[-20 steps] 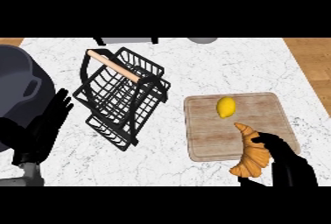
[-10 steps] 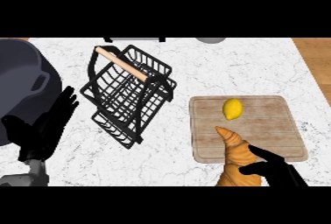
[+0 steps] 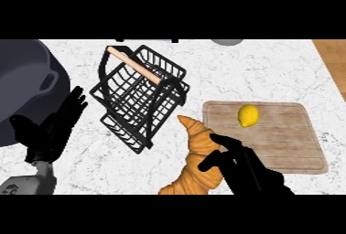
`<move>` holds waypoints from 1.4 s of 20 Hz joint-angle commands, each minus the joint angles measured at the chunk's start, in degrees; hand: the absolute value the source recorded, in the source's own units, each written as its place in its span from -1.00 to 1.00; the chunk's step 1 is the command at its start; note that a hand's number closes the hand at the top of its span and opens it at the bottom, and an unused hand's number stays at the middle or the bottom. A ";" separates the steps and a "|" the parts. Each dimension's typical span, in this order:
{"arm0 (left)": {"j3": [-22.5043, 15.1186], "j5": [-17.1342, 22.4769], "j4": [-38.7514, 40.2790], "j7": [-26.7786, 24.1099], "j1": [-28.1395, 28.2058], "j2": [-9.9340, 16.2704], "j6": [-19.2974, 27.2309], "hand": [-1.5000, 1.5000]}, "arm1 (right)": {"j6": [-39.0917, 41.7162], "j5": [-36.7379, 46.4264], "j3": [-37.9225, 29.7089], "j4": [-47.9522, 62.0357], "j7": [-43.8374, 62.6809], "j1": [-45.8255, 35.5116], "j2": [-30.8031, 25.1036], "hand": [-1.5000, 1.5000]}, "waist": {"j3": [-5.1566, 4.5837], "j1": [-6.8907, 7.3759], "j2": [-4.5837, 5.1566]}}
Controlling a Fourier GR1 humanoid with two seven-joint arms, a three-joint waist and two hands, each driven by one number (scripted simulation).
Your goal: Pick the croissant from the cutting board and place it in the tiered basket
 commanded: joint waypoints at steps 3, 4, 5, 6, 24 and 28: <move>-0.05 -0.56 1.43 0.03 -1.09 -0.49 0.01 0.00 | -3.60 -8.44 -1.59 13.39 15.30 -18.82 1.17 1.00 | 0.00 0.81 0.01; -0.38 0.01 0.64 -0.93 -0.39 -0.62 -1.01 0.00 | -5.06 -10.90 -4.81 16.54 14.27 -20.90 1.17 1.00 | -0.01 1.52 0.16; -1.50 -1.02 0.40 -1.12 0.85 -1.47 -0.39 0.00 | -4.15 -12.62 -6.38 18.00 14.63 -24.43 1.18 1.00 | 0.02 1.34 0.05; 0.61 -0.30 1.57 0.19 -2.12 0.55 -0.91 0.00 | -7.00 -13.39 -5.42 20.75 15.97 -25.79 1.18 1.00 | 0.03 1.23 0.11; 0.37 -0.72 2.20 0.01 -2.52 -0.92 -1.28 0.00 | -17.97 -27.86 -9.58 49.93 17.14 -45.12 1.20 1.00 | 0.09 1.12 0.08; -0.16 -1.41 1.10 0.17 -2.68 -1.40 -0.81 0.00 | -22.37 -26.62 -10.43 56.88 14.33 -47.02 1.20 1.00 | 0.10 1.37 0.22</move>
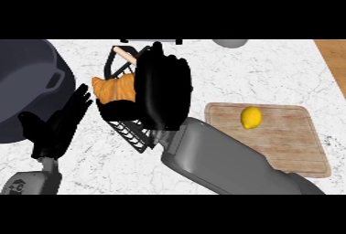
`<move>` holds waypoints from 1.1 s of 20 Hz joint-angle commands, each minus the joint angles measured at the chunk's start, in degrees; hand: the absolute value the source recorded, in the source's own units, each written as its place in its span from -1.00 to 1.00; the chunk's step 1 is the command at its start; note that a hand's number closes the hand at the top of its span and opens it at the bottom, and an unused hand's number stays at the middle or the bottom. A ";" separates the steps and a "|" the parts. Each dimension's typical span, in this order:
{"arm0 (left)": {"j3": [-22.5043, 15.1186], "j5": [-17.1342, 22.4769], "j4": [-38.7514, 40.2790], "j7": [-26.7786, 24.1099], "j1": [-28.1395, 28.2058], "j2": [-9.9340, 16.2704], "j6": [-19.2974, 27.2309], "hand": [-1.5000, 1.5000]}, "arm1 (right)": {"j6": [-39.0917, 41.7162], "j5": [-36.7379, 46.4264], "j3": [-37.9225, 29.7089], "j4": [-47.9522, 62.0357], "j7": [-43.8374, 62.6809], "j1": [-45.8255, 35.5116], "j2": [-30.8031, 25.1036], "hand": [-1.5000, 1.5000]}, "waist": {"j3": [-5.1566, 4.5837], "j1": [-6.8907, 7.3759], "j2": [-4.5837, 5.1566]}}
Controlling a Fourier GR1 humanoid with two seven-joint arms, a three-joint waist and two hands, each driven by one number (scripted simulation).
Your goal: Pick the croissant from the cutting board and place it in the tiered basket
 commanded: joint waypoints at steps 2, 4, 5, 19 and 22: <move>1.99 1.48 2.07 -1.24 -0.82 0.76 -1.48 0.00 | -10.00 0.18 2.90 9.49 9.71 -1.54 0.22 1.00 | -0.09 0.39 1.04; 0.26 0.62 -0.61 1.74 -0.26 0.45 -0.92 0.00 | -12.71 3.09 2.51 12.71 8.25 -3.13 0.22 1.00 | -0.04 0.42 0.95; 2.27 1.70 0.67 -0.36 1.10 1.66 -2.06 0.00 | -16.01 5.17 -0.46 9.48 6.78 -1.63 0.22 1.00 | -0.02 -0.32 0.87; 1.32 0.67 -0.41 -1.13 1.56 0.55 -2.34 0.00 | -29.85 -0.97 -1.06 21.07 4.52 -7.94 0.22 -1.00 | -0.04 0.77 0.97; 1.58 0.94 0.19 0.23 -1.32 0.25 -1.81 0.00 | -33.82 -3.60 -3.62 20.50 5.14 -9.03 0.22 -1.00 | -0.05 1.10 1.17</move>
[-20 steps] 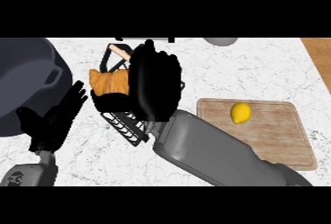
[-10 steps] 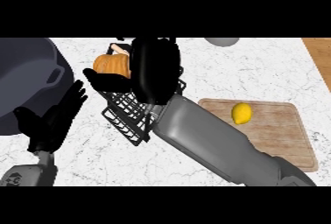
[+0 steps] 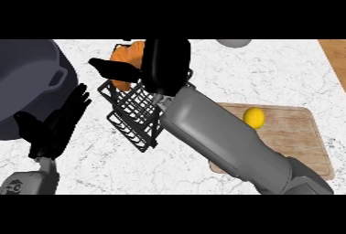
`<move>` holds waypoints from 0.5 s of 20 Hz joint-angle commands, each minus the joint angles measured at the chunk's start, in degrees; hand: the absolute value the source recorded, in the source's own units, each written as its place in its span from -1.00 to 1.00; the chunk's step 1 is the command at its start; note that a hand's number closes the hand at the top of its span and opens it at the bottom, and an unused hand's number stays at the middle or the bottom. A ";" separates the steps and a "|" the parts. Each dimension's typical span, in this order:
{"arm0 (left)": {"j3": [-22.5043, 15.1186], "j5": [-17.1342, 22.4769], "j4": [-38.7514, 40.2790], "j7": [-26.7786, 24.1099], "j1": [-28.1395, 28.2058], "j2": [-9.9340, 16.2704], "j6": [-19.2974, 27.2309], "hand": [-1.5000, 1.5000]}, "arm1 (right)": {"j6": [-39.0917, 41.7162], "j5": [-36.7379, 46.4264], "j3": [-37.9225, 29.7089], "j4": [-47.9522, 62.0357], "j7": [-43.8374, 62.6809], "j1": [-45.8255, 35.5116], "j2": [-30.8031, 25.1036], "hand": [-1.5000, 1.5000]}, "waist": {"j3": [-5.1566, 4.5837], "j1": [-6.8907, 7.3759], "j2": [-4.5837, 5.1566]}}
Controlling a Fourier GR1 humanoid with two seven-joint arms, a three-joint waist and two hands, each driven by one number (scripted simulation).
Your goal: Pick the croissant from the cutting board and place it in the tiered basket
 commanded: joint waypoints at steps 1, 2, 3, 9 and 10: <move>0.13 0.40 0.20 1.56 -1.06 -0.51 0.41 0.00 | -10.99 -1.32 -2.08 -0.01 8.29 0.51 0.24 -1.00 | 0.06 -0.77 0.47; -1.12 -0.91 0.72 0.25 -0.54 -1.15 0.52 0.00 | -13.46 -1.68 -3.82 1.54 6.13 0.23 0.24 -1.00 | 0.05 -0.64 0.71; 0.82 -0.45 1.49 -0.45 -0.26 0.47 -0.01 0.00 | -13.60 -1.72 -5.38 -0.85 5.84 0.79 0.24 -1.00 | 0.06 -1.65 0.37; 2.92 1.36 0.49 1.86 -1.54 1.69 -0.31 0.00 | -25.01 -1.77 -7.95 -5.95 5.78 3.74 0.23 -1.00 | 0.10 -2.35 -0.02; 1.26 0.94 -1.10 1.06 1.82 0.33 -0.35 0.00 | -27.34 -1.27 -9.14 -6.70 3.98 6.03 0.23 -1.00 | 0.13 -2.35 -0.11</move>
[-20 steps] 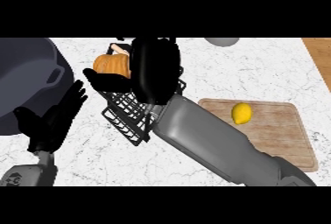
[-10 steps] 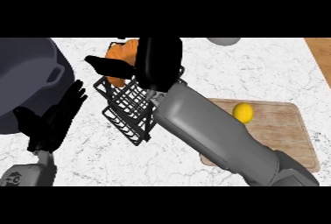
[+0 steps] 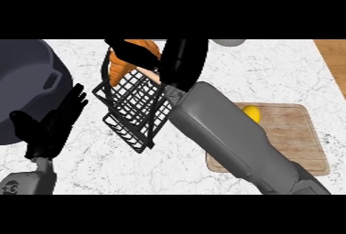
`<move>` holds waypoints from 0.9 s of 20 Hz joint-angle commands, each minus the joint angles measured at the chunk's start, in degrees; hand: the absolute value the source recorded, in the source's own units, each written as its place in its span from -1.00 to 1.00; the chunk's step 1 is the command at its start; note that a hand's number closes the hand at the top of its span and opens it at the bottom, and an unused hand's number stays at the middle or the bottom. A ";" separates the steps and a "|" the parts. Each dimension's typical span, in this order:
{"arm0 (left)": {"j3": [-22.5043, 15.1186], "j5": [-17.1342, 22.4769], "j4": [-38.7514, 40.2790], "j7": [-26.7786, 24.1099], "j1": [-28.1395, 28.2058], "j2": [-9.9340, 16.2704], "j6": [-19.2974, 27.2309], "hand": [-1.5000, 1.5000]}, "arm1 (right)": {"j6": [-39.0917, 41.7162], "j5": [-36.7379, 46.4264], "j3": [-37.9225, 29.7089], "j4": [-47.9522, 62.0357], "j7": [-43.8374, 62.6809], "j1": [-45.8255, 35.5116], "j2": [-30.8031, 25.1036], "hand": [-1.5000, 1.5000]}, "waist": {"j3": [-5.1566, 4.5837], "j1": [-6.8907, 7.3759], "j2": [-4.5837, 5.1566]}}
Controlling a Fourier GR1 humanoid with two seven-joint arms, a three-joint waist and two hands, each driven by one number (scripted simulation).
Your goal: Pick the croissant from the cutting board and place it in the tiered basket
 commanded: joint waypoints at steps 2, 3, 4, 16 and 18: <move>-1.34 -1.92 -1.88 -0.66 2.72 -1.52 1.69 0.00 | -11.56 3.34 -3.53 -3.06 6.39 3.09 0.23 -1.00 | 0.02 -1.36 -0.23; 0.20 -1.70 0.20 0.45 0.44 -1.48 3.06 0.00 | -10.17 6.26 -4.91 -6.20 6.99 4.42 0.23 -1.00 | 0.02 -3.03 -0.49; 1.96 0.02 -0.78 -1.77 3.75 0.59 0.33 0.00 | -9.03 7.17 -8.00 -8.44 6.19 5.06 0.23 -1.00 | 0.01 -3.01 -0.66; 3.30 0.39 -1.81 0.21 2.73 0.82 0.54 0.00 | 9.80 13.70 -13.17 -50.40 7.70 32.15 -7.36 -1.00 | 0.05 -4.53 -0.66; 2.46 -1.23 -1.58 -2.10 4.91 -0.33 1.29 0.00 | 13.49 15.70 -13.00 -58.65 9.62 36.32 -7.39 -1.00 | 0.00 -4.20 -0.64</move>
